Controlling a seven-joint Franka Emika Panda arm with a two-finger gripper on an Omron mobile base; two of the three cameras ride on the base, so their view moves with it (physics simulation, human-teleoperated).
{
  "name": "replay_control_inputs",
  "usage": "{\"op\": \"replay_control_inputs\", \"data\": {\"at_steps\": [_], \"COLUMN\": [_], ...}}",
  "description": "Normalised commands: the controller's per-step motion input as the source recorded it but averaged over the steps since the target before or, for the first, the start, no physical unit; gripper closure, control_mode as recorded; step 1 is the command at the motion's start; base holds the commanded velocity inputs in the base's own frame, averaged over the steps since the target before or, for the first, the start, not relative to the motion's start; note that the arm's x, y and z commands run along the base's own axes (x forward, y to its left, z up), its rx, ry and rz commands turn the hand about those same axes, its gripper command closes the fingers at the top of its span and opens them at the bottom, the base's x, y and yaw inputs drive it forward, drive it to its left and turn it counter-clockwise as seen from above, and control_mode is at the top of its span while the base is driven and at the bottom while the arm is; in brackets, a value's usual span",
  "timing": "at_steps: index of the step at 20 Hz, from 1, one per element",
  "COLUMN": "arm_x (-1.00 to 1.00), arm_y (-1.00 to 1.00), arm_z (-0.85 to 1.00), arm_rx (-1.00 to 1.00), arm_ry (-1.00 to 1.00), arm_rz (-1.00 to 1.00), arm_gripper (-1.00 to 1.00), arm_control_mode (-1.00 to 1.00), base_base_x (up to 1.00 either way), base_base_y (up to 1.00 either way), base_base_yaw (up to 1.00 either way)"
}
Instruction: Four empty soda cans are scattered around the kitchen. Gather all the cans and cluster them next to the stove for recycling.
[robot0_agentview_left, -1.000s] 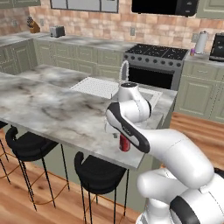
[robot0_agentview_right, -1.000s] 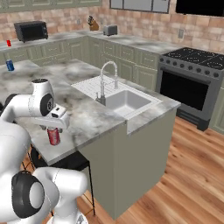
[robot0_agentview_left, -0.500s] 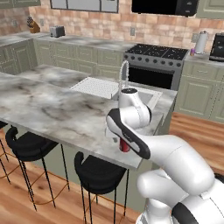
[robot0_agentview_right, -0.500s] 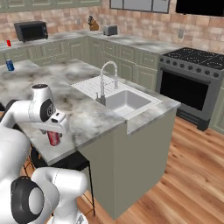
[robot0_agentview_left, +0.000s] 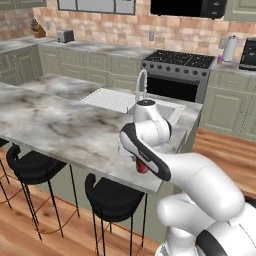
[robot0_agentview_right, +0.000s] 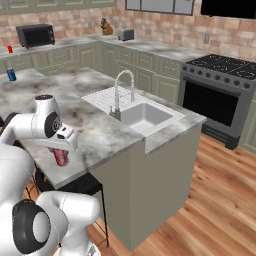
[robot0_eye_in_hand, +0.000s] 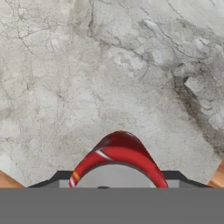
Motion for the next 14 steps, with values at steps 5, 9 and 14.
{"op": "replay_control_inputs", "data": {"at_steps": [5,9,14], "arm_x": [0.0,-0.12,-0.18], "arm_y": [0.0,-0.24,-0.28], "arm_z": [0.0,0.42,0.61], "arm_rx": [0.0,0.0,0.01], "arm_ry": [0.0,-0.03,-0.08], "arm_rz": [0.0,0.0,0.0], "arm_gripper": [1.0,1.0,1.0], "arm_control_mode": [-1.0,-1.0,-1.0], "base_base_x": [0.0,0.0,0.0], "base_base_y": [0.0,0.0,0.0], "base_base_yaw": [0.0,0.0,0.0]}}
